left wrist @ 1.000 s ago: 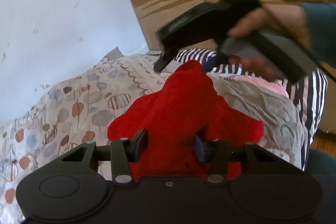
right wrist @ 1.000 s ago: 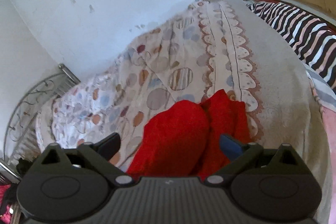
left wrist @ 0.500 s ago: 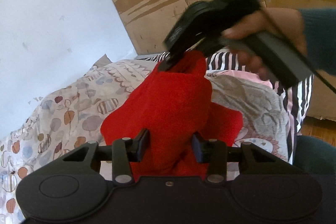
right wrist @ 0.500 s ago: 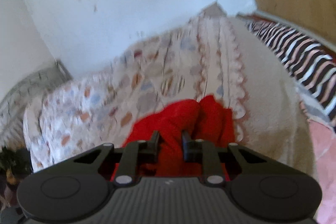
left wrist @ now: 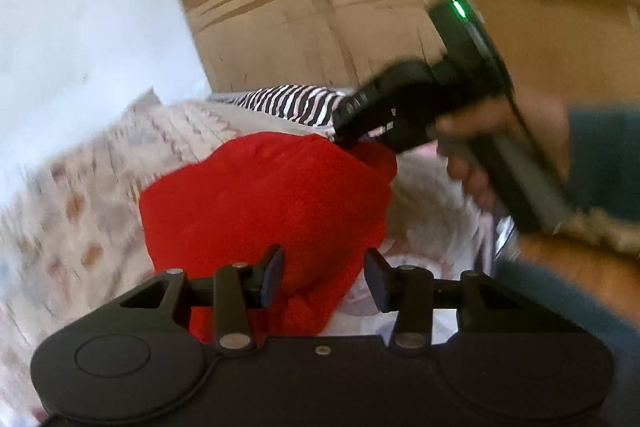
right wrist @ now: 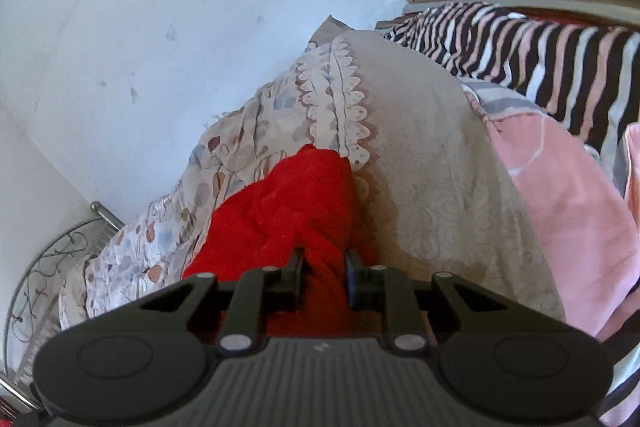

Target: Fold small clothes

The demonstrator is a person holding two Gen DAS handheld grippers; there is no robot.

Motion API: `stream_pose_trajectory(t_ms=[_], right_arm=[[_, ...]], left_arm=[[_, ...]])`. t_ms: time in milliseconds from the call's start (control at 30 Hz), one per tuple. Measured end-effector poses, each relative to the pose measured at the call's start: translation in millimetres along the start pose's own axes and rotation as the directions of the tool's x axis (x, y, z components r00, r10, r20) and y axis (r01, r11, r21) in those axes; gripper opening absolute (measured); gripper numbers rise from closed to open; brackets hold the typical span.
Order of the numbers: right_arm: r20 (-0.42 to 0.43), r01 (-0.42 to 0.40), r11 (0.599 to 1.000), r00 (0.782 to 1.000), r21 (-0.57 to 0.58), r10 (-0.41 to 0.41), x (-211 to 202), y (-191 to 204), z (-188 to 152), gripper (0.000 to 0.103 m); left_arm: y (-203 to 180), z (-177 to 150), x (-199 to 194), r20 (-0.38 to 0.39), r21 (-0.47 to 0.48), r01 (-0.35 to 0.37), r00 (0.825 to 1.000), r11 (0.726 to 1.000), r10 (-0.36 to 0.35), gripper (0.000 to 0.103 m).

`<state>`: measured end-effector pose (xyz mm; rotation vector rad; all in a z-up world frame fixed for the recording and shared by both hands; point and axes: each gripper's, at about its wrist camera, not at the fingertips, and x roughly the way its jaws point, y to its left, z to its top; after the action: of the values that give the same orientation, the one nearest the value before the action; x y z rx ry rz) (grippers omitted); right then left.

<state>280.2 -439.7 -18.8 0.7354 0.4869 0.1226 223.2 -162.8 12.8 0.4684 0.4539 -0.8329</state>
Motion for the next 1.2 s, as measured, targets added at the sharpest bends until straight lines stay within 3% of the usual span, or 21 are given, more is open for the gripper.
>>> stream_pose_trajectory(t_ms=[133,200,267,300,433,533,600,667,733,800,900,967,1100,1200], right_arm=[[0.016,0.017,0.998,1.000,-0.061,-0.016,0,14,3,0.024],[0.021,0.034,0.994,0.999,-0.103,-0.032,-1,21,4,0.026],[0.026,0.060,0.988,0.998,-0.141,-0.057,-2,28,4,0.031],[0.036,0.087,0.984,0.996,-0.155,-0.082,-4,31,3,0.041],[0.131,0.228,0.949,0.970,-0.220,-0.203,-26,52,-4,0.080],[0.218,0.275,0.932,0.950,-0.237,-0.225,-51,70,-13,0.091],[0.248,0.237,0.945,0.952,-0.225,-0.179,-69,79,-22,0.095],[0.263,0.191,0.951,0.957,-0.243,-0.125,-84,89,-34,0.101],[0.264,0.169,0.942,0.960,-0.291,-0.091,-88,98,-47,0.103],[0.245,0.189,0.927,0.963,-0.323,-0.111,-80,102,-55,0.103],[0.188,0.270,0.909,0.958,-0.318,-0.219,-61,94,-64,0.103],[0.177,0.342,0.869,0.939,-0.358,-0.296,-50,92,-74,0.102],[0.202,0.413,0.806,0.911,-0.423,-0.360,-39,91,-100,0.102],[0.194,0.400,0.835,0.916,-0.377,-0.351,-35,80,-108,0.102]], left_arm=[[27,-3,-23,0.058,-0.188,0.034,0.998,0.982,-0.024,0.066],[40,-6,-37,0.097,-0.274,0.020,0.995,0.962,0.007,0.085],[54,-7,-48,0.131,-0.364,0.006,0.990,0.931,0.045,0.095],[61,-6,-51,0.137,-0.408,-0.004,0.988,0.913,0.066,0.098],[95,-2,-41,0.086,-0.559,-0.035,0.991,0.828,0.099,0.099],[117,-2,-21,-0.012,-0.640,-0.107,0.992,0.761,0.129,0.099],[132,-7,-10,-0.050,-0.691,-0.125,0.991,0.712,0.125,0.099],[142,-13,-6,-0.053,-0.724,-0.106,0.994,0.682,0.099,0.099],[146,-16,1,-0.061,-0.735,-0.095,0.995,0.672,0.073,0.099],[144,-18,10,-0.091,-0.722,-0.115,0.993,0.682,0.071,0.100],[135,-26,13,-0.087,-0.694,-0.130,0.992,0.709,0.096,0.102],[128,-30,17,-0.085,-0.681,-0.127,0.992,0.721,0.095,0.102],[118,-39,21,-0.075,-0.701,-0.110,0.994,0.704,0.080,0.102],[115,-48,23,-0.060,-0.720,-0.093,0.996,0.688,0.072,0.102]])
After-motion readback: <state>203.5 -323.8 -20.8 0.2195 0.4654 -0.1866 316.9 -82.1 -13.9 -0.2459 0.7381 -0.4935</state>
